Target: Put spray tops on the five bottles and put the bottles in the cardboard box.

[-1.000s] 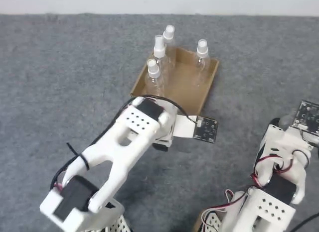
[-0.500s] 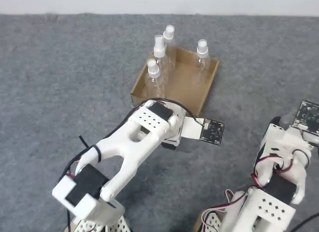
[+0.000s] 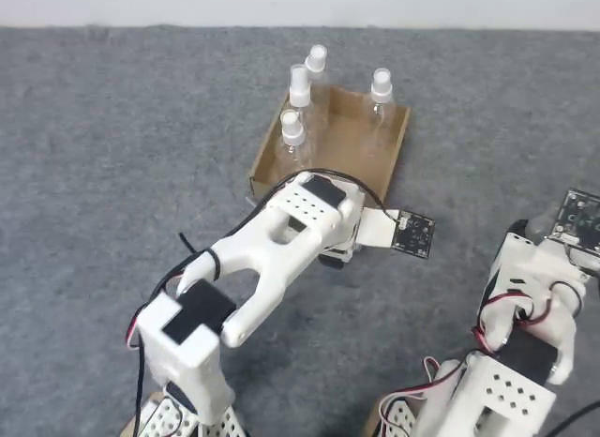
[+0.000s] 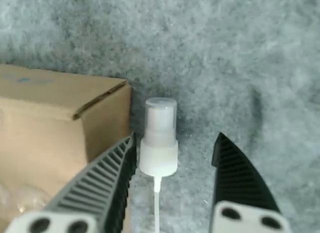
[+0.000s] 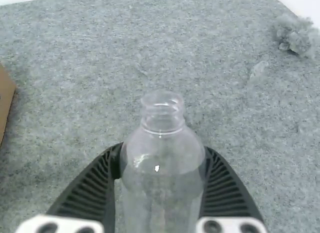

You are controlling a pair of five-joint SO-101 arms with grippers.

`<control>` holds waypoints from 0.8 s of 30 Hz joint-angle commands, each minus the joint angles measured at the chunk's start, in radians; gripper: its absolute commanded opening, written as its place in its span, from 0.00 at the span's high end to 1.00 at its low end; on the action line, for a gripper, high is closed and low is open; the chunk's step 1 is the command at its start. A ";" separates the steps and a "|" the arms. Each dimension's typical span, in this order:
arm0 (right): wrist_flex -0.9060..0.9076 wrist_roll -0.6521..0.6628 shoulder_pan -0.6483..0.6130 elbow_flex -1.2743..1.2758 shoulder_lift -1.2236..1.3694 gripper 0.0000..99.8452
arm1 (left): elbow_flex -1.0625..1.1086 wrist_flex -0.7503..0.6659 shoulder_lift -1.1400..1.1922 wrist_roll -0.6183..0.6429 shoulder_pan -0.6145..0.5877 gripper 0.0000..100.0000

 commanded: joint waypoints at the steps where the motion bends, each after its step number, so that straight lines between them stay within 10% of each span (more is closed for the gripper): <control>1: -0.022 -0.006 0.013 -0.008 -0.015 0.94 | -0.094 0.009 0.023 0.002 -0.025 0.77; 24: -0.013 -0.005 0.007 -0.008 -0.019 0.94 | -0.097 0.212 0.044 0.002 -0.012 0.85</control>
